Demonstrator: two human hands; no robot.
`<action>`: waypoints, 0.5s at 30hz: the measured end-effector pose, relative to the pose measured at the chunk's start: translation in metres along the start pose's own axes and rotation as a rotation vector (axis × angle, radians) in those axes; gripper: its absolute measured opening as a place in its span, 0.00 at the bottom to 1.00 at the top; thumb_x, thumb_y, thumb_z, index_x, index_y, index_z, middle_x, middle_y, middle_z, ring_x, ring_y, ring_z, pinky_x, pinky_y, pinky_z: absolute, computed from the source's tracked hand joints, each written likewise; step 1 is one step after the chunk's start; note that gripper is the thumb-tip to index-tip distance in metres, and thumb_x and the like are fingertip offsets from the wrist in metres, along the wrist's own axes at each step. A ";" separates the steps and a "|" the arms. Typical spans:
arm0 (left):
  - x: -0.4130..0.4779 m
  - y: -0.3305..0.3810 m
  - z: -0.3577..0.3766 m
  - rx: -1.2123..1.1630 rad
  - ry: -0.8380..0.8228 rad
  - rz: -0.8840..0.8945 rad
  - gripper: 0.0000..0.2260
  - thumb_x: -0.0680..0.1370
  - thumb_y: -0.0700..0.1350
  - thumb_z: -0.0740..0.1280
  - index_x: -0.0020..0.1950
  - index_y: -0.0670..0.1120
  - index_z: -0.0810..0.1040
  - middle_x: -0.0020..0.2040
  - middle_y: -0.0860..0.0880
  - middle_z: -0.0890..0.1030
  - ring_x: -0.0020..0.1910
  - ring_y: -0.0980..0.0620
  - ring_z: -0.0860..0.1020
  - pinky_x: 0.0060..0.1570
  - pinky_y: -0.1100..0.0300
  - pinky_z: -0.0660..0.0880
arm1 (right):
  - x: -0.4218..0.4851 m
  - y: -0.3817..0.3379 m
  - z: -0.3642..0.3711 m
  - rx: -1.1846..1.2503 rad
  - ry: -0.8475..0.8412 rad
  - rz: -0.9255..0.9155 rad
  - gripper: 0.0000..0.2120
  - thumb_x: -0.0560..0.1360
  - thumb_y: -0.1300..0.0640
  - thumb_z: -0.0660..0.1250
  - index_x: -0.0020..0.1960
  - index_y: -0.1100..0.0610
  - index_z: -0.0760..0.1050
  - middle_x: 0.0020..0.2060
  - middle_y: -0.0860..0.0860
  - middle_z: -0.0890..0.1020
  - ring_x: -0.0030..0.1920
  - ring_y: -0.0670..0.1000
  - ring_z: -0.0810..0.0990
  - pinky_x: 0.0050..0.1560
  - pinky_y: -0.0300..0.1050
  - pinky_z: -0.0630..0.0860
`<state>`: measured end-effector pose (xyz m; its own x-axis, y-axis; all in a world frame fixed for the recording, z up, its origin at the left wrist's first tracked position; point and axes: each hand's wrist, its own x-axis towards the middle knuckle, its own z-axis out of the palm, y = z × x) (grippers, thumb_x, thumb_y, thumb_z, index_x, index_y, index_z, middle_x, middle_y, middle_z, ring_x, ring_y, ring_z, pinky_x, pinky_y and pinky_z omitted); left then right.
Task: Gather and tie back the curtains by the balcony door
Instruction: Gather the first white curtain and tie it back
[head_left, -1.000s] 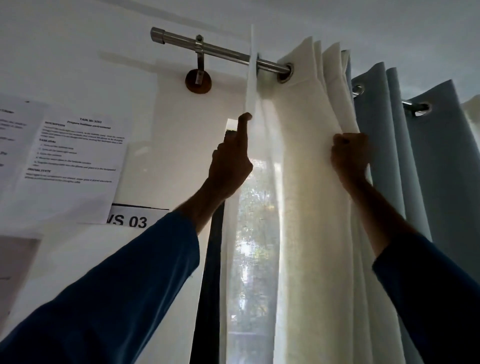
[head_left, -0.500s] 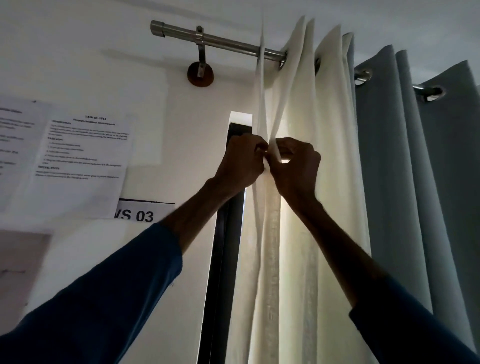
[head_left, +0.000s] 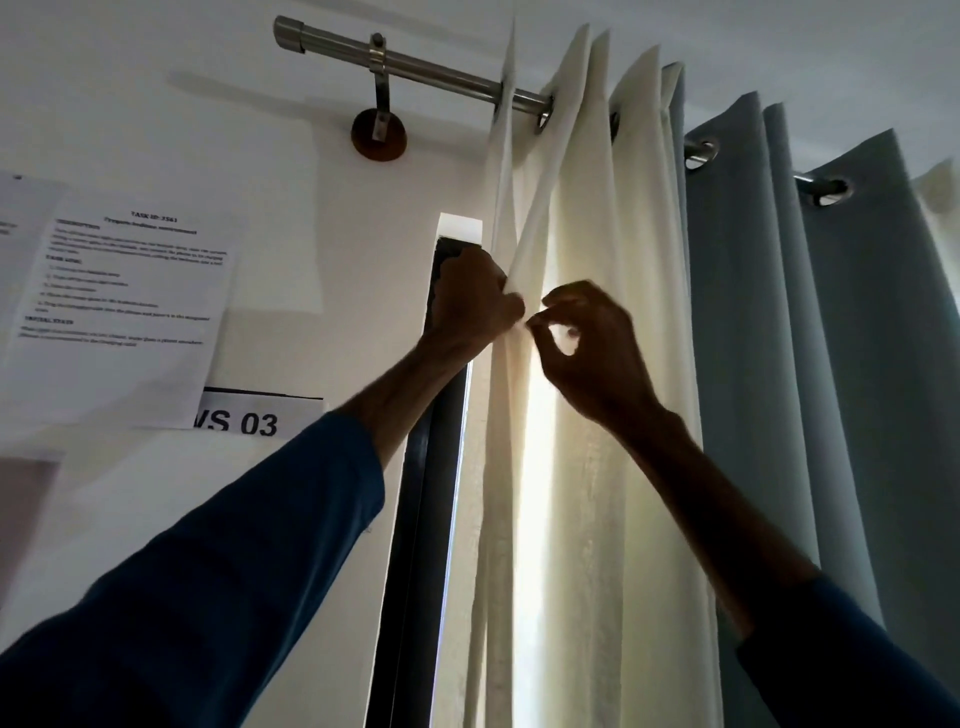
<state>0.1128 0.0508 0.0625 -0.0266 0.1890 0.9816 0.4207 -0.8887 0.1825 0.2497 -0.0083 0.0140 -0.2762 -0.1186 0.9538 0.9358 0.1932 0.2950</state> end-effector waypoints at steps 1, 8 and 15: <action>-0.001 -0.002 0.001 0.010 0.006 0.017 0.10 0.72 0.45 0.74 0.45 0.37 0.85 0.42 0.43 0.85 0.43 0.47 0.83 0.39 0.63 0.71 | 0.000 0.005 -0.005 -0.076 0.089 0.024 0.07 0.76 0.56 0.71 0.51 0.58 0.82 0.54 0.54 0.82 0.57 0.51 0.78 0.60 0.47 0.76; -0.013 -0.019 -0.001 -0.039 0.150 0.159 0.20 0.70 0.45 0.78 0.56 0.46 0.72 0.44 0.50 0.77 0.39 0.52 0.76 0.42 0.61 0.75 | 0.009 0.023 -0.018 -0.077 0.123 0.406 0.26 0.74 0.48 0.75 0.67 0.57 0.73 0.59 0.53 0.81 0.55 0.52 0.81 0.62 0.50 0.76; -0.017 -0.031 -0.018 0.026 -0.057 0.322 0.02 0.74 0.39 0.73 0.46 0.44 0.84 0.46 0.47 0.85 0.44 0.51 0.83 0.48 0.67 0.75 | 0.021 -0.025 0.020 -0.061 0.014 0.283 0.08 0.75 0.64 0.64 0.37 0.59 0.75 0.32 0.54 0.82 0.35 0.58 0.81 0.39 0.54 0.80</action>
<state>0.0841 0.0674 0.0412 0.1619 -0.0759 0.9839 0.4222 -0.8959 -0.1385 0.2164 0.0035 0.0274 0.0000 -0.0815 0.9967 0.9868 0.1617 0.0132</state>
